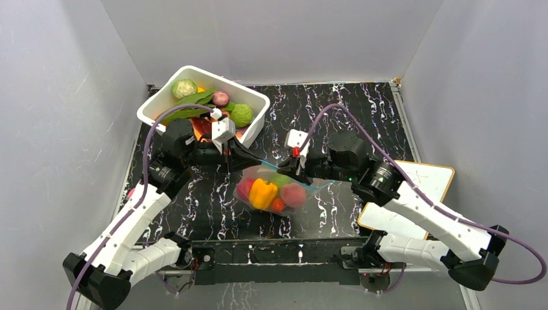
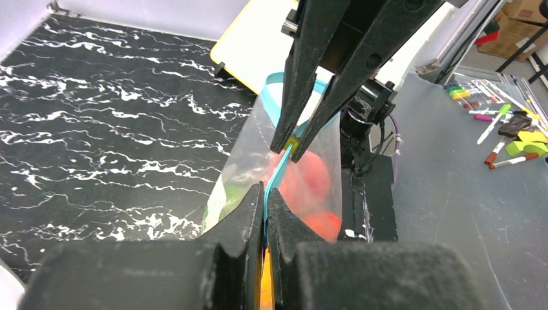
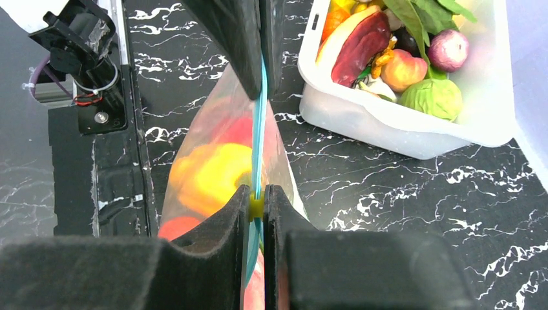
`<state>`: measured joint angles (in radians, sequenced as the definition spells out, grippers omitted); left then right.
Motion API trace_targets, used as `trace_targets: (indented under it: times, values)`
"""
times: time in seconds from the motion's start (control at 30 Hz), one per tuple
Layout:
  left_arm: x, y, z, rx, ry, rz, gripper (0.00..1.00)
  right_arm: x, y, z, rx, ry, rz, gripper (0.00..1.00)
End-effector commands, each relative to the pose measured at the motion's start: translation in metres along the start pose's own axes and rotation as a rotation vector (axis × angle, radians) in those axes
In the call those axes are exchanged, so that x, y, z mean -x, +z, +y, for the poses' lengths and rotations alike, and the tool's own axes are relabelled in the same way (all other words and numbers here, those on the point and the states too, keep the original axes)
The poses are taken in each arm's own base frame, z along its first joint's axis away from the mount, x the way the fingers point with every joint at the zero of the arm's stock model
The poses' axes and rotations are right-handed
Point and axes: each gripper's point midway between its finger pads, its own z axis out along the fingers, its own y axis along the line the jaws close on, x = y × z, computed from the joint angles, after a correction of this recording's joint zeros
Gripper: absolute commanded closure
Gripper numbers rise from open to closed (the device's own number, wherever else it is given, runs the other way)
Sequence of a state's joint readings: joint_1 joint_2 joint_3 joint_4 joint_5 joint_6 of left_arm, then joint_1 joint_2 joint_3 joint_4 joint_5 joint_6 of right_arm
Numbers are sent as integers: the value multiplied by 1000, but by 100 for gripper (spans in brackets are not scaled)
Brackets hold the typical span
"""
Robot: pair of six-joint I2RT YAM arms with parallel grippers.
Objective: Place the food in the zip-top bag and seal the zipper
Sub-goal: Zip the zipper food storage bag at the center of the board.
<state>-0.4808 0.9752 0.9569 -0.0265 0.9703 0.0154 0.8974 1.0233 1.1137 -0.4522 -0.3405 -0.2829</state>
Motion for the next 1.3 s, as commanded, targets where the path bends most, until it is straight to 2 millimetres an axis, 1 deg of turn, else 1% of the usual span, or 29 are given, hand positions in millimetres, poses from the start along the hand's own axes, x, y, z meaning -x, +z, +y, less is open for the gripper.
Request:
trace_targets:
  times: [0.0,0.07,0.17,0.33,0.43,0.5,0.67,0.8,1.0,1.1,1.2,1.27]
  values:
    - [43,-20,2,120,120,-54,100,-15,-23,-1,-54,22,56,100]
    - [46,-26,3,163,133,-44,100,-19,-27,0,-61,14,65,100]
    - [48,-36,12,266,148,-36,100,-22,-31,-1,-70,3,79,100]
    - [48,-54,26,418,143,3,100,-16,-44,0,-84,3,86,100]
    - [52,-67,33,506,156,3,100,-17,-52,-3,-113,-3,94,100]
    - [54,-74,34,544,180,5,100,-21,-56,-4,-124,-6,106,100]
    - [62,-91,36,629,206,25,100,-36,-61,-3,-133,-8,164,100]
    - [69,-101,34,673,226,15,100,-40,-71,-11,-189,-15,199,100]
    - [65,-118,45,791,211,29,100,-39,-91,-24,-290,-18,227,100]
    - [63,-119,46,796,210,29,100,-40,-97,-27,-320,-11,232,100]
    - [61,-116,46,783,198,30,100,-40,-94,-24,-304,1,219,100]
    - [60,-109,45,751,194,17,100,-35,-89,-23,-297,19,199,100]
